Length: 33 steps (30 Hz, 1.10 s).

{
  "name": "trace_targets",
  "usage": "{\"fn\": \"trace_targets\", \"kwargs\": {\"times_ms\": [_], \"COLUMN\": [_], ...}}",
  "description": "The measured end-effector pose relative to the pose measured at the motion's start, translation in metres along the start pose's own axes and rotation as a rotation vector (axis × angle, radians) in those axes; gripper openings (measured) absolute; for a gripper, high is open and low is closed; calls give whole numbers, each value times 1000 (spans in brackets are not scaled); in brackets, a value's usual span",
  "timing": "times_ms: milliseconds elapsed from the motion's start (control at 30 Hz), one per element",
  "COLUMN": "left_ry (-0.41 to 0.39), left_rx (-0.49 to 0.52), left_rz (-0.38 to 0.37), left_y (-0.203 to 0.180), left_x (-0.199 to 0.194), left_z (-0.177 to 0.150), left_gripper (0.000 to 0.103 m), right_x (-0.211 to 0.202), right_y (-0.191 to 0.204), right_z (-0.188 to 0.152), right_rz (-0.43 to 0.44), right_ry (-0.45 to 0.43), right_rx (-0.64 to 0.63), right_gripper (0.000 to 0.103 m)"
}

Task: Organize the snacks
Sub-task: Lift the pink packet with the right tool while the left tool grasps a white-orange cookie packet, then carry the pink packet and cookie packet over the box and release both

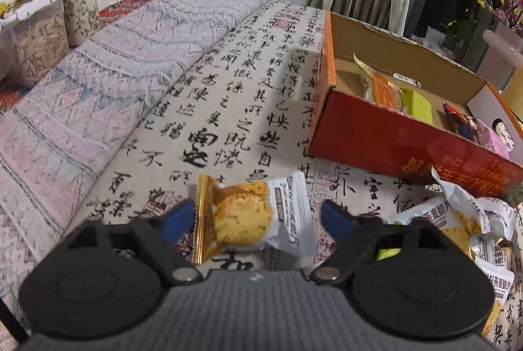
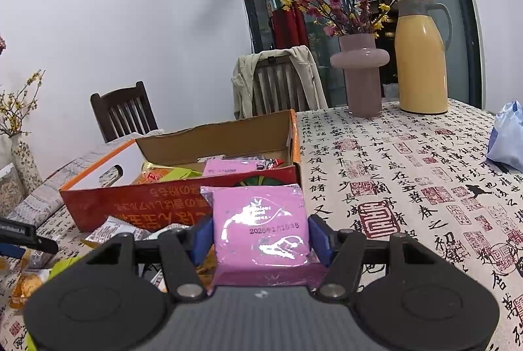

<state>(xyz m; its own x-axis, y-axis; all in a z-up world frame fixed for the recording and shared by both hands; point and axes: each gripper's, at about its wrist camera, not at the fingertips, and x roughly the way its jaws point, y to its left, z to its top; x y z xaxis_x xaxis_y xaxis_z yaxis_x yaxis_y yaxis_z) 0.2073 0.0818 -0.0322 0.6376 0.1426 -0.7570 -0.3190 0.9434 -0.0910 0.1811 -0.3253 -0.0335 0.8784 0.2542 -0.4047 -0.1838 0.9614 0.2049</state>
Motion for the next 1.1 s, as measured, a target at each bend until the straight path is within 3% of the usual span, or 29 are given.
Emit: {"fn": "trace_targets", "kwargs": {"times_ms": [100, 133, 267, 433, 667, 1100], "left_ry": [-6, -7, -21, -44, -141, -257], "left_rx": [-15, -21, -21, -16, 31, 110], "left_rz": [9, -2, -22, -39, -90, -163], "left_y": [1, 2, 3, 3, -11, -64], "left_x": [-2, -4, -8, -17, -47, -71], "left_z": [-2, -2, -4, -4, 7, 41], "left_gripper": [70, 63, 55, 55, 55, 55], "right_x": [0, 0, 0, -2, -16, -20], "right_y": [0, -1, -1, 0, 10, 48], "right_z": [0, 0, 0, -1, 6, 59], "right_rz": [-3, -5, -13, -20, -9, 34], "right_ry": [-2, -4, -7, -17, -53, -141], "right_rx": [0, 0, 5, -5, -42, -124], "right_gripper": [61, 61, 61, 60, 60, 60]}}
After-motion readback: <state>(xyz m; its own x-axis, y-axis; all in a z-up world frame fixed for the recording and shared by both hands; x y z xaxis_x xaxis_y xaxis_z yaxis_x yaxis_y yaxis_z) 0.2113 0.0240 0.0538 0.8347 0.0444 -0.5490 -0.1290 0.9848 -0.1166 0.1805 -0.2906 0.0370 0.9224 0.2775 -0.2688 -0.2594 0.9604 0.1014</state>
